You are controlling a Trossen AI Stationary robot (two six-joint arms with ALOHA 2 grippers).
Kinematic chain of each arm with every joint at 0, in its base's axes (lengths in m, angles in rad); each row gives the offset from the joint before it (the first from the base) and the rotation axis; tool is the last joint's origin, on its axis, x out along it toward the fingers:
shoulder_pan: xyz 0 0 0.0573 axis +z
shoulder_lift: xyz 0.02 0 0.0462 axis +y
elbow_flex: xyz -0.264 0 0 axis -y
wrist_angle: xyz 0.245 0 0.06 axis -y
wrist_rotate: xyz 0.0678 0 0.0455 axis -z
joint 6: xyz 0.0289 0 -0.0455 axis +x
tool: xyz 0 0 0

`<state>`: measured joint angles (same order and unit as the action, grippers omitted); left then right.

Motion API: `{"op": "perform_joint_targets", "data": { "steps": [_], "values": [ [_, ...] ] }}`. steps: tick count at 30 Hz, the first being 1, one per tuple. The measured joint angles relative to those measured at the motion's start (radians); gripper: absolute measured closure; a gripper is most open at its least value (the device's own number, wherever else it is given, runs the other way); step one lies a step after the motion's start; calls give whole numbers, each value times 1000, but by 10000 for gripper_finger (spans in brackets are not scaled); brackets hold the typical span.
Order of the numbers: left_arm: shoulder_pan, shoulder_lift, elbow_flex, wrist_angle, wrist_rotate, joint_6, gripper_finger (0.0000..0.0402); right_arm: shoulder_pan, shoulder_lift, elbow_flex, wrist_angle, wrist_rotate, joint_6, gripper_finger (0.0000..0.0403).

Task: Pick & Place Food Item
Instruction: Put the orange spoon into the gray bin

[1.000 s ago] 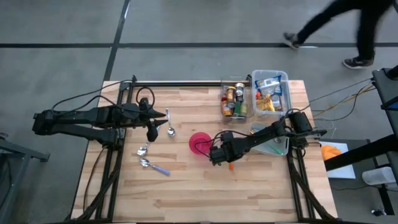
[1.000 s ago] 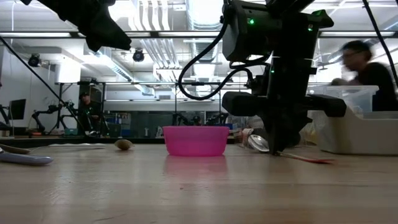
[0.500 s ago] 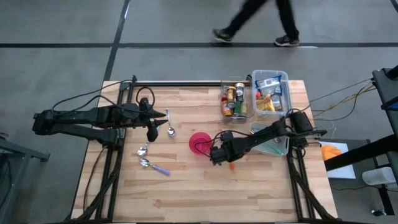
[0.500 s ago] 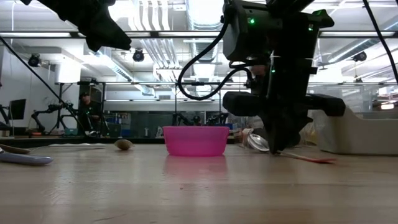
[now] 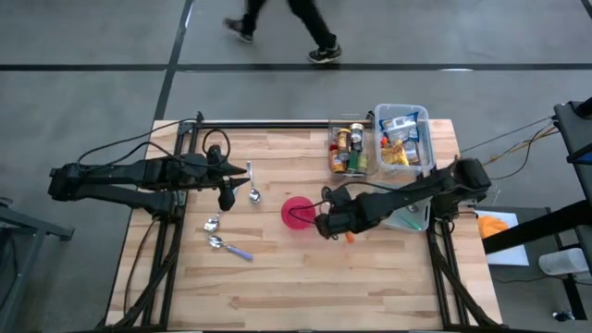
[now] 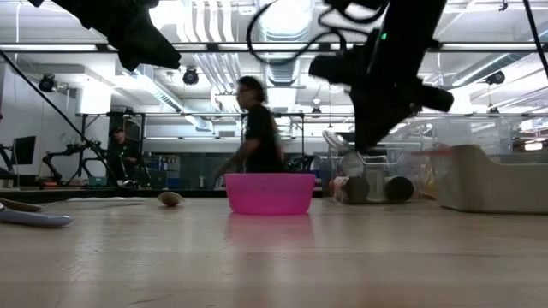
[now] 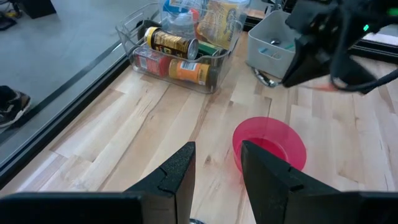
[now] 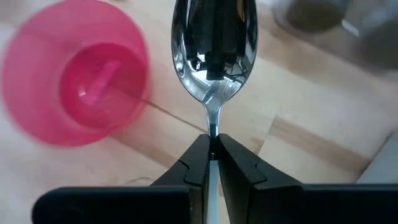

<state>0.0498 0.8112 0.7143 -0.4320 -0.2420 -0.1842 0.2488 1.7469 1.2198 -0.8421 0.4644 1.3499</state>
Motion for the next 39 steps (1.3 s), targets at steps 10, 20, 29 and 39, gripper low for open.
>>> {"op": "perform_joint_targets", "data": {
  "steps": [10, 20, 29, 39],
  "values": [
    [0, 0, 0, -3, 0, 0, 272, 59, -220, 0, -125, 2, -399, 379],
    [0, 0, 0, -10, 0, 0, 272, 141, -402, 1, -405, -4, -413, 379],
    [0, 0, 0, -10, 0, 0, 272, 153, -466, -26, -628, -96, -362, 379],
    [0, 0, 0, -14, 0, 0, 272, 152, -461, -222, -640, -159, -294, 379]
  ]
}}
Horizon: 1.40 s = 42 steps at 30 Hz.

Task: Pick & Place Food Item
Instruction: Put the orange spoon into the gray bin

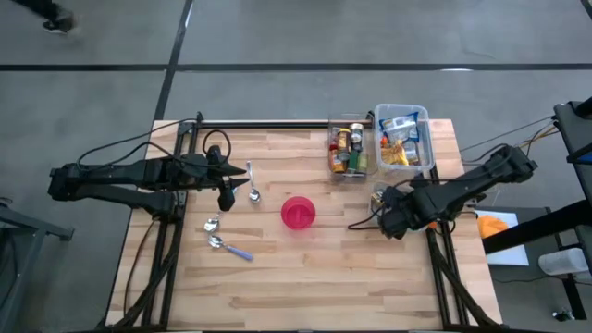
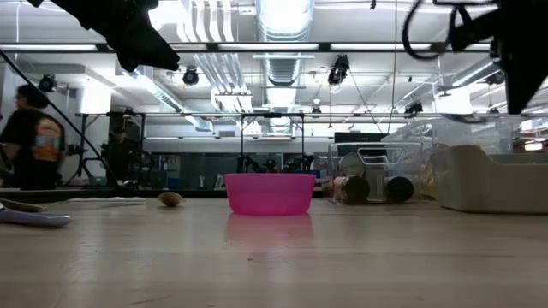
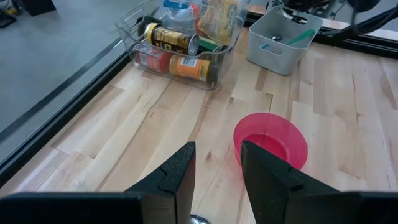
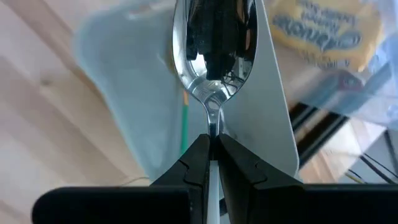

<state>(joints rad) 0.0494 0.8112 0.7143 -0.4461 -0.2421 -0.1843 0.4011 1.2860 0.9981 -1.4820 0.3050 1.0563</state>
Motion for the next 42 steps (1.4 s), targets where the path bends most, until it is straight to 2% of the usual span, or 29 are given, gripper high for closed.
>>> {"op": "perform_joint_targets", "data": {
  "steps": [9, 16, 29, 34, 38, 42],
  "values": [
    [0, 0, 0, 0, 0, 0, 272, 0, -2, -157, 164, 14, -23, 379],
    [0, 0, 0, -1, 0, 0, 272, 0, -2, -243, 243, 117, -26, 379],
    [0, 0, 0, -2, 0, 0, 272, 0, -2, -312, 341, 119, -14, 379],
    [0, 0, 0, -1, 0, 0, 272, 0, -2, -314, 347, 122, 74, 379],
    [0, 0, 0, -2, 0, 0, 272, 0, -2, -314, 347, 122, 68, 379],
    [0, 0, 0, -1, 0, 0, 272, 0, -2, -316, 346, 125, 70, 361]
  ]
}}
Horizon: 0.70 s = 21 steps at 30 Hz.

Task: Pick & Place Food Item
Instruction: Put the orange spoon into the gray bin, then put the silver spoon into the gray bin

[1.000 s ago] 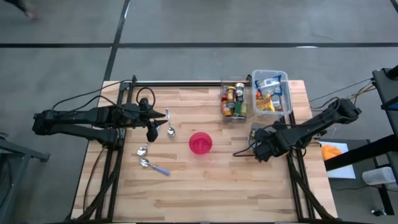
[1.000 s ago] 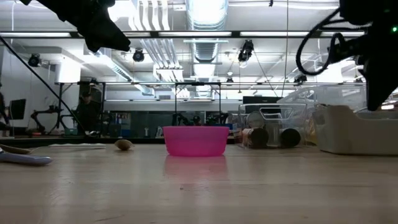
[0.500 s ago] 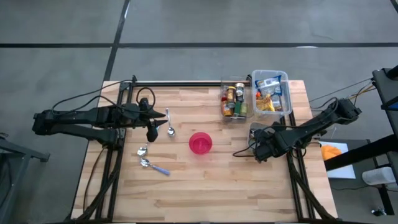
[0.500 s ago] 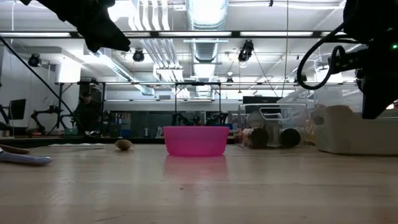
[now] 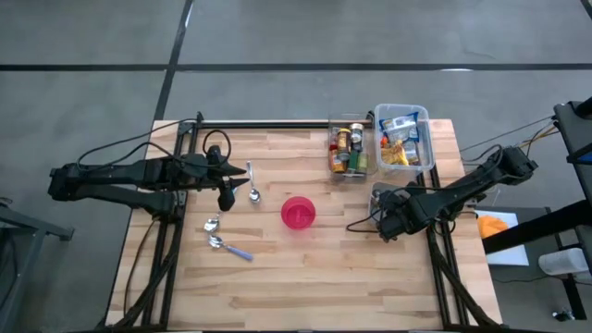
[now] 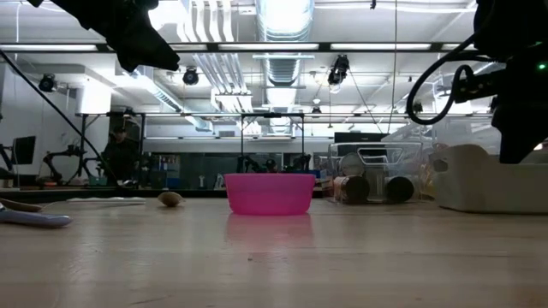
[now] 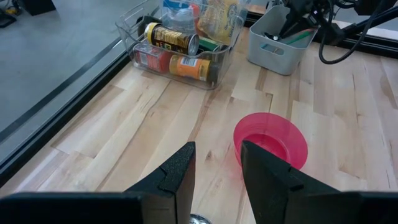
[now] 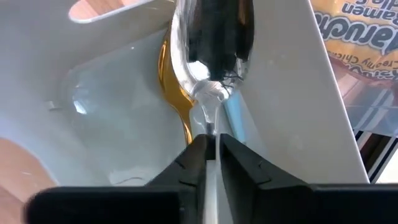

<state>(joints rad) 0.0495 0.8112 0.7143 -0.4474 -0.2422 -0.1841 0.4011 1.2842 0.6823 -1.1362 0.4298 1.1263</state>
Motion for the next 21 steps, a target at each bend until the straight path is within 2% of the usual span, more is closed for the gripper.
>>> {"op": "perform_joint_targets", "data": {
  "steps": [5, 8, 21],
  "values": [
    [0, 0, 0, 0, 0, 0, 272, 0, 0, 0, 0, 0, 0, 312],
    [0, 0, 0, 0, 0, 0, 272, 0, 0, 0, 0, 0, 0, 297],
    [0, 0, 0, 0, 0, 0, 272, 0, 0, 16, -7, 1, 0, 293]
  ]
}}
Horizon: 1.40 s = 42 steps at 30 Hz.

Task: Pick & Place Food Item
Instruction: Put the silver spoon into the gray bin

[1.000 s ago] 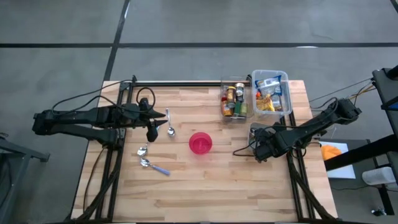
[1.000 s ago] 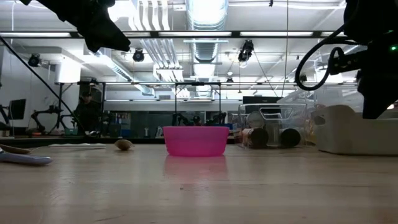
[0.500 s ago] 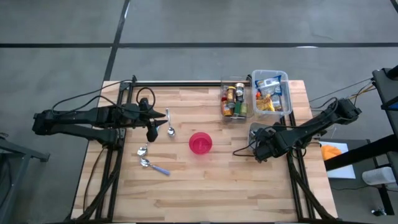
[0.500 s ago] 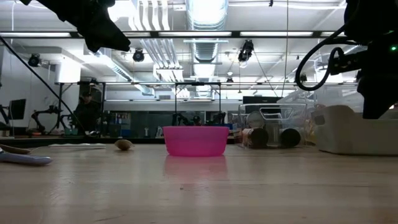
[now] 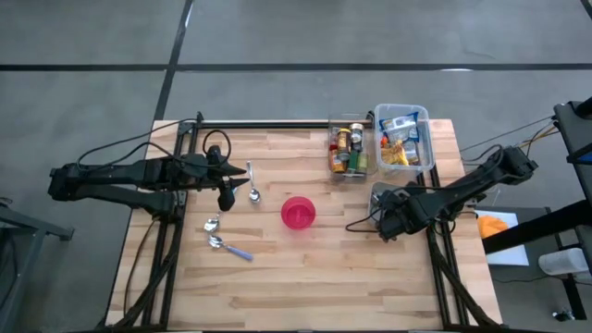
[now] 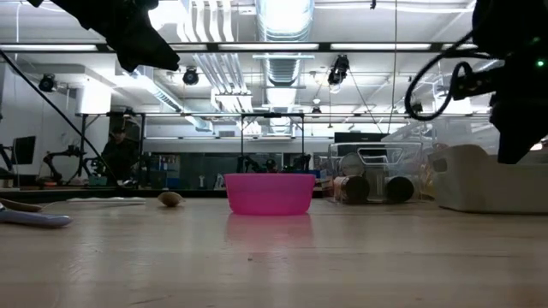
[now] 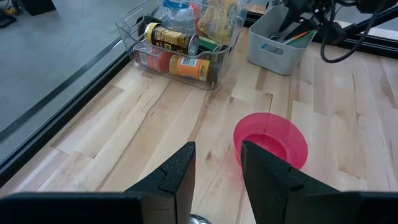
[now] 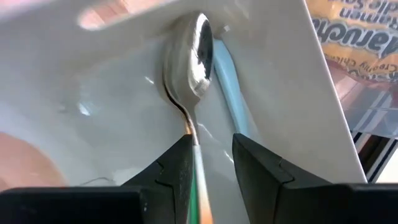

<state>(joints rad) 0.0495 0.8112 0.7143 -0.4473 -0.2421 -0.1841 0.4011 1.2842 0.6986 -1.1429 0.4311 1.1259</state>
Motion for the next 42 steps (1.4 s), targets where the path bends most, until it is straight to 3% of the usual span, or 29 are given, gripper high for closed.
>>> {"op": "perform_joint_targets", "data": {
  "steps": [10, 13, 18, 25, 31, 42],
  "values": [
    [0, 0, 0, 0, 0, 0, 272, 0, -27, 176, -63, 1, -2, 293],
    [0, 0, 0, 0, 0, 0, 272, 1, -43, 224, -35, 68, -26, 293],
    [0, 0, 0, 0, 0, 0, 272, 0, -88, 240, 204, 235, -273, 293],
    [0, 0, 0, 0, 0, 0, 272, 0, -165, 118, 690, 328, -668, 293],
    [0, 0, 0, 0, 0, 0, 272, -24, -245, -68, 1122, 234, -906, 293],
    [0, 0, 0, 0, 0, 0, 272, -233, -453, -328, 1507, -38, -989, 293]
  ]
}}
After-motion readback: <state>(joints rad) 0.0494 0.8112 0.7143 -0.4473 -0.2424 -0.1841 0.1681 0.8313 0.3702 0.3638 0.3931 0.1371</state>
